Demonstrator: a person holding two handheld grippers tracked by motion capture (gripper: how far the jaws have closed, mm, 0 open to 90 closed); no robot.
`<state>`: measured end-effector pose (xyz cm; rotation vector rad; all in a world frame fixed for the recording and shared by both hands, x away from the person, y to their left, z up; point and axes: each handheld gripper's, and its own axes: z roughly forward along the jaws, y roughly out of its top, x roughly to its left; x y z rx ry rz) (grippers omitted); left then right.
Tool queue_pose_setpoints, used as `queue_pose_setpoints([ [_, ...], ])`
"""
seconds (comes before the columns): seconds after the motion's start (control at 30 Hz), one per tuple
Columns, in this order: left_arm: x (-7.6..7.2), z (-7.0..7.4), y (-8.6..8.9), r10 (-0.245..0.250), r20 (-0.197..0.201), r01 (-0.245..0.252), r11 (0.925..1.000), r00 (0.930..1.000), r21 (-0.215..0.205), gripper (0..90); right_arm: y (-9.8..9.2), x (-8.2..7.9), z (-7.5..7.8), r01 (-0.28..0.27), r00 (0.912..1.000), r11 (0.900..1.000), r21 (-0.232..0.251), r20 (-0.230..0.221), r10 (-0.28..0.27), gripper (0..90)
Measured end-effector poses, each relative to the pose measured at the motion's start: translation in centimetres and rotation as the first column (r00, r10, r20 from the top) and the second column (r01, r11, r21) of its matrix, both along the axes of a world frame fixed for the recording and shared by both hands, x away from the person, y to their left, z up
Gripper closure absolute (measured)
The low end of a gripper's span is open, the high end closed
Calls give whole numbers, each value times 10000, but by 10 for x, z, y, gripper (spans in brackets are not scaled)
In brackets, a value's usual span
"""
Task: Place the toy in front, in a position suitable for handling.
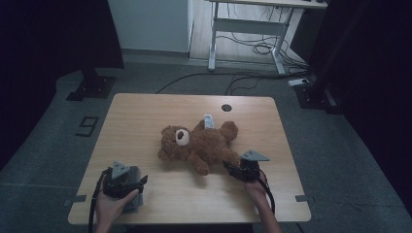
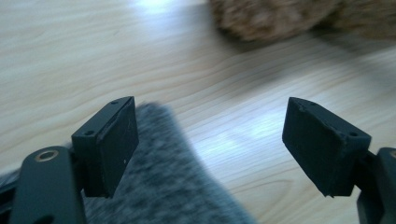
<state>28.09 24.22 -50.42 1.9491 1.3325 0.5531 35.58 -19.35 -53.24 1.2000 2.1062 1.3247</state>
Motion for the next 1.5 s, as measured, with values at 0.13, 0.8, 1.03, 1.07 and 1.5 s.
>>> queue_pose_setpoints([
  [0.13,5,-11,4,390,-475,-373,9987,9981,358,207,-1,0,-1,-43,10000,10000,-19,-7,43,534],
  [0.8,13,-37,8,820,-636,-756,9924,9946,973,345,-4,-1,0,2,10000,10000,49,-64,-1,529],
  [1.03,12,-37,16,925,-294,-888,9901,9953,1083,559,-4,-1,0,31,10000,10000,64,-59,-31,529],
  [1.07,11,-37,16,911,-279,-873,9895,9955,1153,609,-4,-1,-1,33,10000,10000,67,-58,-32,528],
  [1.5,3,-20,9,-340,508,364,9982,9981,-472,761,-5,-1,-1,14,10000,10000,72,-66,-14,528],
])
